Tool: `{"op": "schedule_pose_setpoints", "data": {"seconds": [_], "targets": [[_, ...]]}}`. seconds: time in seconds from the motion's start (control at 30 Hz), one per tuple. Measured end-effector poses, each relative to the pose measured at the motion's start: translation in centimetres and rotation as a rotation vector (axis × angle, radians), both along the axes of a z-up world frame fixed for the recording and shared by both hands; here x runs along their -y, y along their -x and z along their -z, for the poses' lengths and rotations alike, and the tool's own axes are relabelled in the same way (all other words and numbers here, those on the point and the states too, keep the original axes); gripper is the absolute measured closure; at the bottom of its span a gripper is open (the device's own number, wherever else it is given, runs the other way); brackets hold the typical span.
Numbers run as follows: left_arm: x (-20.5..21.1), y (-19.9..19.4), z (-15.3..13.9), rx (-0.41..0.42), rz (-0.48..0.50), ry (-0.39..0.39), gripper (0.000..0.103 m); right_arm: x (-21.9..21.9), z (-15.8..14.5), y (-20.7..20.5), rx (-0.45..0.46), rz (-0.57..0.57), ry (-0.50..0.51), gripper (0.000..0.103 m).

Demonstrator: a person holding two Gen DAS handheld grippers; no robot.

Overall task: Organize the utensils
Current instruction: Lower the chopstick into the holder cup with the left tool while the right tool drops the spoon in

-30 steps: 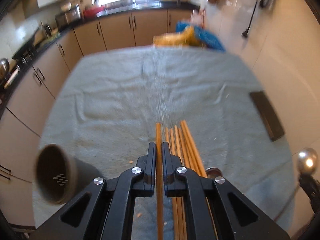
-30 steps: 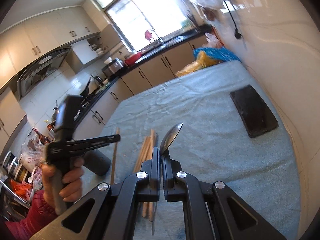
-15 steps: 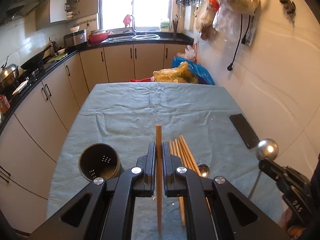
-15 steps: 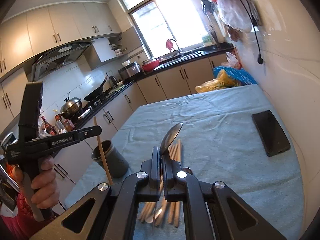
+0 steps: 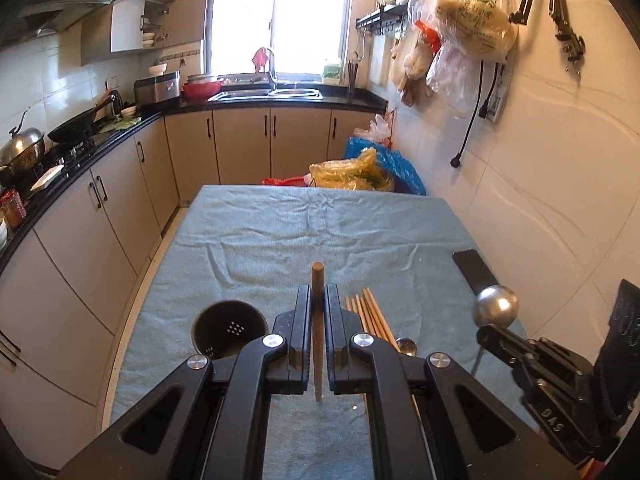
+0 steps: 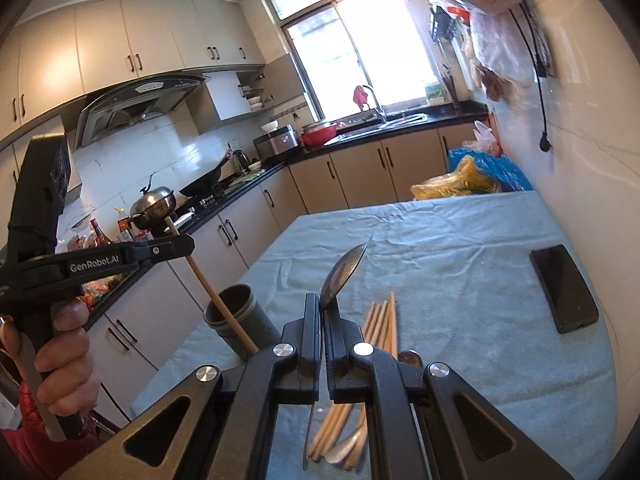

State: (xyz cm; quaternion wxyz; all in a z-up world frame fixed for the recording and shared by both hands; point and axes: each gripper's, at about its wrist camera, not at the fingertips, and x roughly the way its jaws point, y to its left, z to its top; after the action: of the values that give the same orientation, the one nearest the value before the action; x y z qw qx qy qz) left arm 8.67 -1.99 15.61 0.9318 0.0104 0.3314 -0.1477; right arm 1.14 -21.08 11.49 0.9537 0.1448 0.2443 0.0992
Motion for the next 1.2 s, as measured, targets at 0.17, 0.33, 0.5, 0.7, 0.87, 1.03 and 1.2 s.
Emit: {"op": "schedule_pose_setpoints", "data": {"seconds": [0.17, 0.33, 0.5, 0.7, 0.87, 1.03, 1.2], "targets": [[-1.1, 0.3, -2.7, 0.045, -0.007, 0.011, 0.097, -1.1, -1.0, -1.3, 0.019, -0.013, 0.012, 0.1], [-3.1, 0.2, -6.7, 0.099, -0.033, 0.032, 0.097, -2.8, -2.2, -3.9, 0.037, -0.041, 0.016, 0.1], [-5.2, -0.4, -9.4, 0.143, -0.071, 0.026, 0.097, -4.6, -3.2, -6.6, 0.059, -0.071, -0.006, 0.1], [-7.5, -2.5, -9.4, 0.128, -0.118, 0.043, 0.097, -7.5, -4.2, -10.6, 0.094, -0.094, -0.038, 0.1], [-8.7, -4.5, -7.1, 0.082, -0.137, 0.065, 0.097, -10.2, -3.3, -13.6, 0.102, -0.116, -0.044, 0.1], [-10.0, -6.3, -4.3, 0.03, -0.151, 0.08, 0.097, -12.2, -1.4, -16.0, 0.08, -0.124, -0.039, 0.1], [-10.9, -7.4, -2.3, -0.015, -0.151, 0.092, 0.097, -13.8, 1.2, -17.6, 0.048, -0.139, 0.015, 0.1]]}}
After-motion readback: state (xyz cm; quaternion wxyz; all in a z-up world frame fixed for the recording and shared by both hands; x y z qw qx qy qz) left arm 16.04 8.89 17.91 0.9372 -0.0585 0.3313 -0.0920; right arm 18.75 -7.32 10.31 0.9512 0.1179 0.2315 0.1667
